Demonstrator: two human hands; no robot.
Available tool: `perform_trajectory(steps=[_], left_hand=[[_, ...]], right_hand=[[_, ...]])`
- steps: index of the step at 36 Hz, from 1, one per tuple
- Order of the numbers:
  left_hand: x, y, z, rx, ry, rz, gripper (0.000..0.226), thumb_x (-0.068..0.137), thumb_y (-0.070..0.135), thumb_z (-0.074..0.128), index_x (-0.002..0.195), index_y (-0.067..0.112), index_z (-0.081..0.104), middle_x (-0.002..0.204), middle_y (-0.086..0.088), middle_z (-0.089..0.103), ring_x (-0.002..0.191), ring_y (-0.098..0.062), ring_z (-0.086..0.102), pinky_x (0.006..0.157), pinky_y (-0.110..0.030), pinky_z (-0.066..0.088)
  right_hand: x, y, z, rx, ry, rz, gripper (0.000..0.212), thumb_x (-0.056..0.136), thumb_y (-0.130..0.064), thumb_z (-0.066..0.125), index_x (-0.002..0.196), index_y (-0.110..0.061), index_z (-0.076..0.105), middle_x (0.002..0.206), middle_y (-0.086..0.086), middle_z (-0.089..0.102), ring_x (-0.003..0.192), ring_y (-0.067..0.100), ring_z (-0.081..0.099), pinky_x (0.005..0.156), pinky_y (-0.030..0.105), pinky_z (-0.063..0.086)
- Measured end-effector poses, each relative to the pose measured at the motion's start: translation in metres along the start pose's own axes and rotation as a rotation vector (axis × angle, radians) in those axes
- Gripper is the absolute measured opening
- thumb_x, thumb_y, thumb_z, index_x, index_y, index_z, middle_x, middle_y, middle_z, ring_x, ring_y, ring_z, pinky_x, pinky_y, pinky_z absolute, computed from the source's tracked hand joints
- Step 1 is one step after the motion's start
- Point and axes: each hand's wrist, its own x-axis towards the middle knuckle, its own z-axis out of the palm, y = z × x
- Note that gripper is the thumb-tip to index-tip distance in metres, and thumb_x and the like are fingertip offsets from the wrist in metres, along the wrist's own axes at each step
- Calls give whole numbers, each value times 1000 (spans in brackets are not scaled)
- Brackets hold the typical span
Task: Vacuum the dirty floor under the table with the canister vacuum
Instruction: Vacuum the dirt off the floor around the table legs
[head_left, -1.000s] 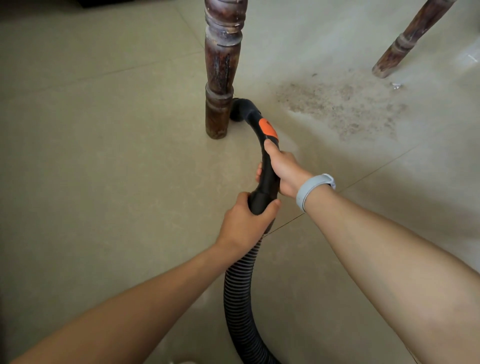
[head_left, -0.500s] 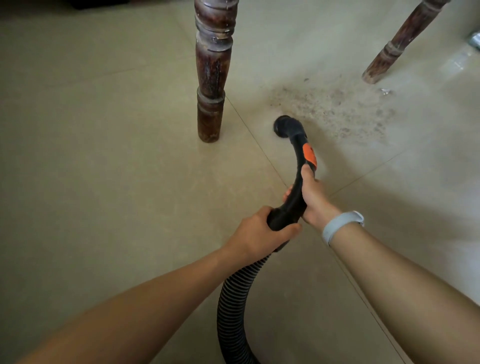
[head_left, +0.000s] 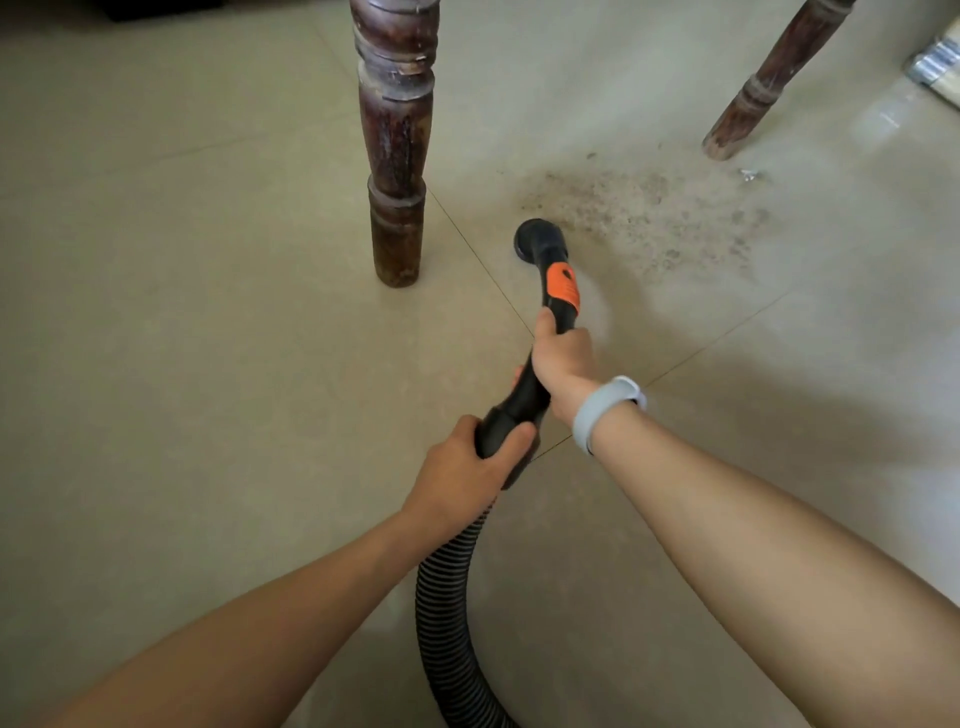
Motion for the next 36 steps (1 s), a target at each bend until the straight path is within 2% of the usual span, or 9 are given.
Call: perform_trajectory(steps=[3, 6, 9, 11, 16, 23, 28, 30, 36], left_hand=[[16, 5, -8, -162, -15, -34, 40, 87, 55, 54, 92, 16, 57, 80, -5, 67, 65, -18, 66, 63, -31, 56], [27, 12, -18, -326, -50, -83, 43, 91, 51, 52, 93, 8, 59, 67, -8, 65, 51, -18, 62, 51, -26, 51], [37, 15, -31, -433, -71, -132, 49, 91, 53, 51, 88, 5, 61, 62, -10, 64, 49, -19, 61, 49, -26, 51], [44, 13, -39, -465, -95, -157, 57, 89, 57, 49, 90, 2, 63, 63, -11, 65, 51, -19, 62, 53, -27, 52], [57, 13, -47, -549, -90, -161, 68, 88, 65, 43, 93, 2, 66, 79, -18, 70, 59, -22, 63, 62, -32, 54], [76, 30, -38, -698, -198, -122, 68, 88, 68, 36, 105, 9, 65, 87, -10, 69, 75, -20, 63, 74, -33, 53], [87, 23, -38, -720, -253, -150, 69, 89, 67, 37, 116, 8, 58, 85, -6, 61, 77, -20, 60, 84, -39, 53], [92, 26, -41, -710, -201, -123, 65, 90, 66, 38, 108, 7, 59, 81, -7, 61, 73, -21, 60, 79, -38, 53], [108, 44, -45, -643, -114, -64, 61, 89, 66, 43, 91, 6, 57, 70, -10, 60, 59, -22, 60, 65, -36, 54]], right_hand=[[6, -19, 8, -1, -53, -45, 51, 99, -43, 39, 130, -2, 38, 119, 16, 58, 109, 35, 58, 92, 39, 47], [6, -36, 13, 171, -213, 13, 40, 97, -39, 49, 117, -6, 44, 95, 10, 55, 101, 34, 61, 91, 43, 51], [3, -44, 13, 458, -401, 162, 26, 95, -31, 57, 92, -8, 45, 80, 11, 51, 72, 29, 60, 73, 42, 56], [1, -45, 18, 539, -456, 181, 27, 96, -31, 57, 92, -7, 44, 80, 13, 50, 62, 26, 57, 62, 38, 54], [7, -67, 40, 368, -404, 64, 33, 98, -36, 50, 108, -5, 41, 83, 14, 52, 56, 24, 57, 58, 35, 55], [34, -91, 49, 105, -311, -87, 42, 96, -48, 48, 108, -8, 47, 82, 10, 58, 70, 26, 63, 83, 43, 57], [42, -97, 50, 95, -345, -65, 39, 98, -44, 46, 110, -7, 45, 74, 9, 57, 56, 20, 59, 54, 28, 53], [46, -103, 52, 96, -339, -61, 40, 98, -46, 45, 108, -7, 47, 77, 9, 59, 55, 19, 60, 54, 27, 53], [56, -119, 49, 192, -297, -51, 37, 98, -44, 47, 84, -10, 45, 65, 8, 57, 58, 23, 58, 77, 40, 56]])
